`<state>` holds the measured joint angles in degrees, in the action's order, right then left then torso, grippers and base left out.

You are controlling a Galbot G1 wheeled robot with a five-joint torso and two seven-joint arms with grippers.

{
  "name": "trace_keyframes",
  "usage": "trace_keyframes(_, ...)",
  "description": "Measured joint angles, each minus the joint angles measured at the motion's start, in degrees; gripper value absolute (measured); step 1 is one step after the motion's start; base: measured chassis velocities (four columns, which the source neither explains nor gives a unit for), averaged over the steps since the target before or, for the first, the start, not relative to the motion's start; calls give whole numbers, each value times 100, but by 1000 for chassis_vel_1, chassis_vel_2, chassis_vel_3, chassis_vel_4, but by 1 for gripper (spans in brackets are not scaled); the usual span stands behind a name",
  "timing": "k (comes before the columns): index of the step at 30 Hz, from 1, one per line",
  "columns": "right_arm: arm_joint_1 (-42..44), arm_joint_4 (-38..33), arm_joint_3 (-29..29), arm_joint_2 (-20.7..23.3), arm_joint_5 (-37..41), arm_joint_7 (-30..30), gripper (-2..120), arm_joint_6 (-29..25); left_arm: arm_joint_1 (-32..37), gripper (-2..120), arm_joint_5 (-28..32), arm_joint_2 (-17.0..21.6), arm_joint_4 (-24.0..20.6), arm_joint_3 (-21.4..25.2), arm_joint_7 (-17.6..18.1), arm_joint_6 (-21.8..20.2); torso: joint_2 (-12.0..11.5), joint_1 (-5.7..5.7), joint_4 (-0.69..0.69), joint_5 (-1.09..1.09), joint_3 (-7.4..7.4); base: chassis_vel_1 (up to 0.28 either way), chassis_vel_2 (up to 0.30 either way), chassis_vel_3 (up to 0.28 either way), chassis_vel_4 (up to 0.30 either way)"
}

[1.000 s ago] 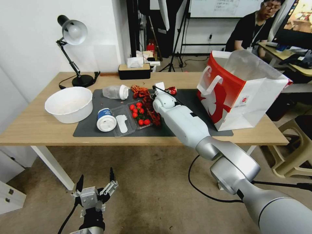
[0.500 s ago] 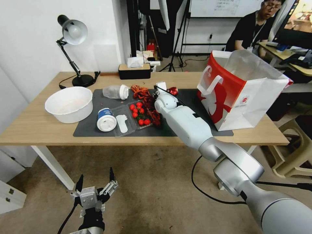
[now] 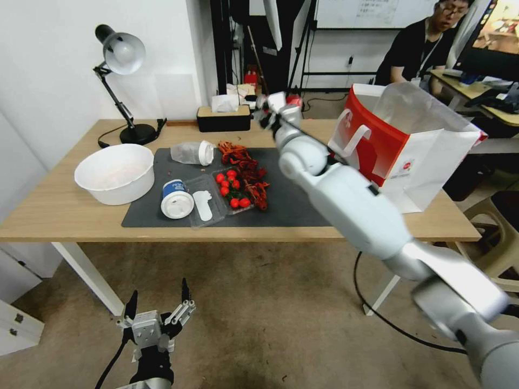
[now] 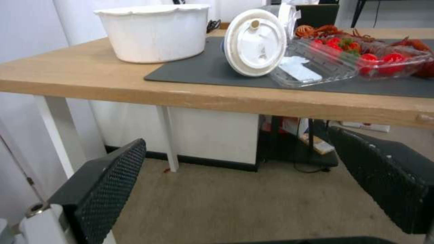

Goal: Pick up the trash from the table and place it into the takeout bag.

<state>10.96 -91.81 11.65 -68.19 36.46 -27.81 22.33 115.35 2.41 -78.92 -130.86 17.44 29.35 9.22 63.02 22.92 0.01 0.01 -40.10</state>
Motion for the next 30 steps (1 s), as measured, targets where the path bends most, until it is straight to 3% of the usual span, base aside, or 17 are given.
trace_keyframes(7, -37, -511, -354, 300, 155, -415, 48, 395, 19, 100, -1, 3, -1, 7, 2, -4, 0, 0, -2, 1, 0, 0, 0, 0, 0)
trace_keyframes(11, -76, -999, -828, 773, 670, -1037, 48, 985, 33, 100, -21, -12, -1, 7, 4, -5, 1, 0, -1, -1, 0, 0, 0, 0, 0)
trace_keyframes(18, 12, -1143, -1031, 1058, 971, -1353, 48, 1162, 34, 100, -34, -23, 0, 0, 4, -5, 1, -1, -2, 0, 1, 0, 0, 0, 0)
trace_keyframes(20, 209, -1260, -1144, 1321, 1250, -1606, 64, 1263, 30, 100, -37, -19, 8, -8, 3, -8, 0, 0, -3, 2, 0, 0, 0, 0, 0)
trace_keyframes(30, 1071, -1551, -1430, 1674, 1374, -1775, 96, 1064, 75, 100, -73, -10, 13, -19, -2, -14, 0, -1, -2, -1, 0, 0, 0, 0, 0)
